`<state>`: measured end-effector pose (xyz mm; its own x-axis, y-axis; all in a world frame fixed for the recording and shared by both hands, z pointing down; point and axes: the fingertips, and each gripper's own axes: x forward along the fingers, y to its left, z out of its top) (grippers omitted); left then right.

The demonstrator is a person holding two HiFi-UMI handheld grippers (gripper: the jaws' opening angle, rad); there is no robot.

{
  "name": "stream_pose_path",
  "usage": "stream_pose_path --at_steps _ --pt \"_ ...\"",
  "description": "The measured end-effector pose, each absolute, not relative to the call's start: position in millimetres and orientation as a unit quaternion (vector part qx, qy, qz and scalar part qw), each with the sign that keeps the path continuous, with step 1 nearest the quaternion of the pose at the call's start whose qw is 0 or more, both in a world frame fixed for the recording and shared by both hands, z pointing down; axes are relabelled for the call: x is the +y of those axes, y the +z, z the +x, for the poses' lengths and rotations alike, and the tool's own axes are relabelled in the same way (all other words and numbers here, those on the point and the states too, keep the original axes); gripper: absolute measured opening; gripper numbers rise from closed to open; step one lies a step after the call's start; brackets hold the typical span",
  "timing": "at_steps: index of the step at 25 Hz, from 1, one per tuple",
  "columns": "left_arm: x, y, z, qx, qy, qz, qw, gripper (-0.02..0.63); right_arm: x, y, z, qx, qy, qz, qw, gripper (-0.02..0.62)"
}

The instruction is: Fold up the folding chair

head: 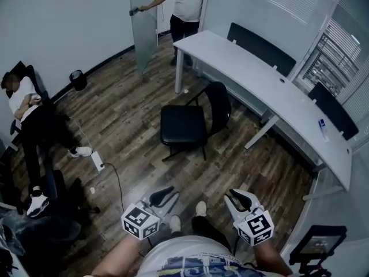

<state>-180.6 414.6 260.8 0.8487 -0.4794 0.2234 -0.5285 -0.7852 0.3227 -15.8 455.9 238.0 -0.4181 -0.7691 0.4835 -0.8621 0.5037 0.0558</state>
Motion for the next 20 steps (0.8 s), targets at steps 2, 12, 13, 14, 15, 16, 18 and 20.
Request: stream_pose_path --at_steps 2,12,13,14,15,16,18,20 --pt "412 263 -183 -0.27 0.065 0.941 0.194 0.084 450 238 -16 -0.836 0.101 0.486 0.232 0.066" --pt "337 256 -165 -0.3 0.073 0.933 0.185 0.1 353 228 10 -0.849 0.087 0.472 0.221 0.08" --pt "330 260 -162 -0.302 0.075 0.931 0.189 0.104 342 229 13 -0.851 0.089 0.469 0.221 0.084" --pt "321 263 -158 -0.303 0.077 0.93 0.19 0.107 330 231 19 -0.851 0.09 0.467 0.221 0.089" --pt "310 267 -151 -0.304 0.079 0.93 0.191 0.113 317 233 26 -0.851 0.091 0.467 0.222 0.094" --pt "297 270 -143 -0.306 0.082 0.929 0.192 0.118 302 236 35 -0.852 0.093 0.466 0.222 0.098" --pt "269 278 -122 -0.312 0.09 0.925 0.198 0.123 270 245 57 -0.853 0.104 0.46 0.222 0.106" --pt "246 287 -100 -0.318 0.104 0.919 0.208 0.13 241 256 79 -0.856 0.118 0.451 0.222 0.114"
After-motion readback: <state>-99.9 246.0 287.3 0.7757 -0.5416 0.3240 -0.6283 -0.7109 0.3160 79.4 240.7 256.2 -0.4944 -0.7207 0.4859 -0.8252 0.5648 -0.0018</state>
